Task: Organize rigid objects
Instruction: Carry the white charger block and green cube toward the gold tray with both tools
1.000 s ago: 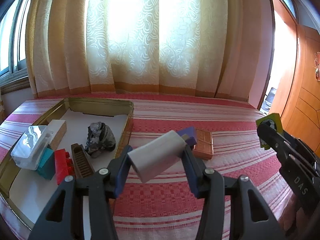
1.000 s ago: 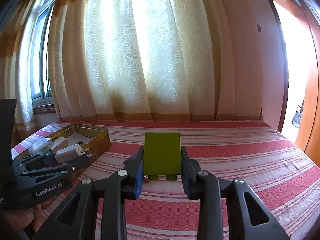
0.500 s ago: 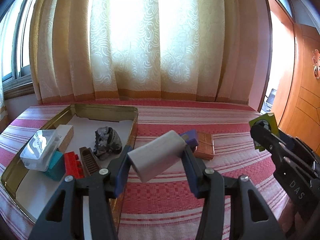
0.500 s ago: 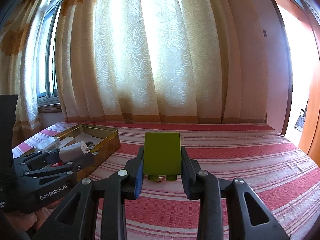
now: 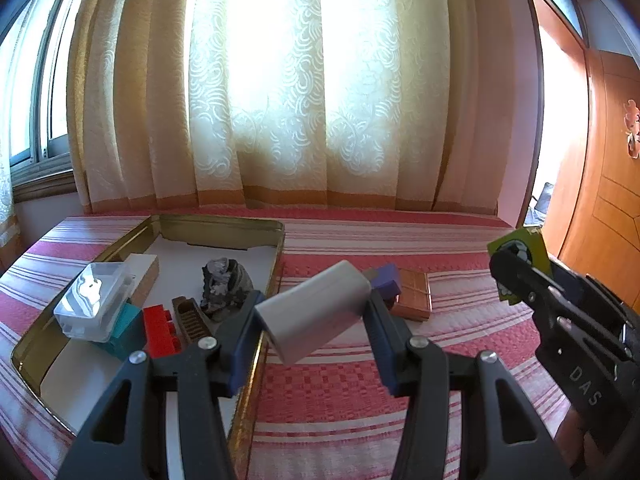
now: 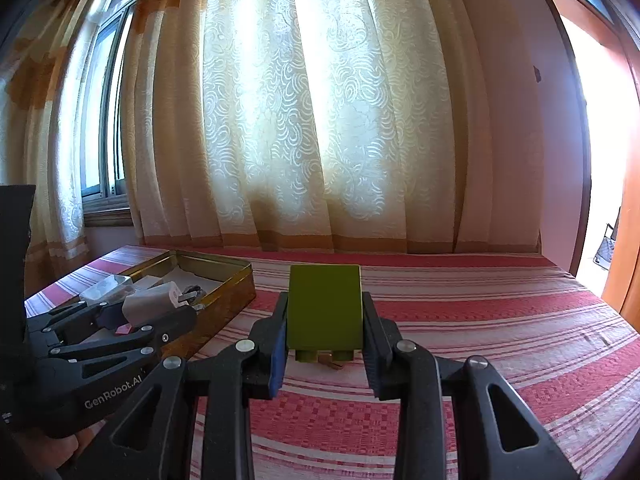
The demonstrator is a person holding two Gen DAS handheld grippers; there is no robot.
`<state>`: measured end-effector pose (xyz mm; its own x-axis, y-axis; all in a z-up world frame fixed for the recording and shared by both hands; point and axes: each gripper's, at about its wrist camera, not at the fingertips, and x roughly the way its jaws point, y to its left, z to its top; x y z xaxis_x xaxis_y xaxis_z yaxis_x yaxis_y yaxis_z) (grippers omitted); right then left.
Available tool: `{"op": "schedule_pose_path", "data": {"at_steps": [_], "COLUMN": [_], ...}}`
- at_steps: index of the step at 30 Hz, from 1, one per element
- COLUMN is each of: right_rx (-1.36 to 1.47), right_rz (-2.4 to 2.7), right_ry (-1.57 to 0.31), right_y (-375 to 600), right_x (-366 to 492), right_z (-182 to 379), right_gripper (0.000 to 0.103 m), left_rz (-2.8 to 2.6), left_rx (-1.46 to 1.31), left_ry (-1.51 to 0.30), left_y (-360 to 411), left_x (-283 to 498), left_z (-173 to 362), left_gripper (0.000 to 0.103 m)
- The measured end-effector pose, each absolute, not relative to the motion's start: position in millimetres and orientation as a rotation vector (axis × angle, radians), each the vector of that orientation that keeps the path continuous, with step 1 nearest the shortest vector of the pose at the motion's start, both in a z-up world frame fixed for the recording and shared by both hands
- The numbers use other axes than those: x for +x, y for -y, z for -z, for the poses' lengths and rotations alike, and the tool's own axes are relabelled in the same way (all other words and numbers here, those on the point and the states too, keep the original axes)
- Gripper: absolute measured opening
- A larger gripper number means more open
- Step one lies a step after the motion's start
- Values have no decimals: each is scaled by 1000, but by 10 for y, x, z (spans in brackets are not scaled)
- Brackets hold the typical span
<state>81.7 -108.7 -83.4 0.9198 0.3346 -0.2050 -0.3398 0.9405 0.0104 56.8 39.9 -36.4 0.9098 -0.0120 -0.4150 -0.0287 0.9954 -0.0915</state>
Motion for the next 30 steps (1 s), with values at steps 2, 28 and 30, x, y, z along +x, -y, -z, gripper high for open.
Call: {"op": "schedule_pose_path", "data": {"at_steps": [2, 28, 30], "right_rx": [-24, -47, -49], "right_rz": [-351, -405, -410], "right_ry": [-208, -197, -196], "right_y": [1066, 824, 801], "right_x": [804, 710, 708], "right_z": [833, 834, 834], "right_gripper": [34, 34, 34], "left_rz": [-10, -23, -20], "left_rx": [-96, -99, -102], "left_ry": [-424, -377, -377], "left_y": [-403, -563, -584], "left_x": [552, 372, 362], "left_z": [361, 336, 335], "left_gripper": [50, 50, 50]}}
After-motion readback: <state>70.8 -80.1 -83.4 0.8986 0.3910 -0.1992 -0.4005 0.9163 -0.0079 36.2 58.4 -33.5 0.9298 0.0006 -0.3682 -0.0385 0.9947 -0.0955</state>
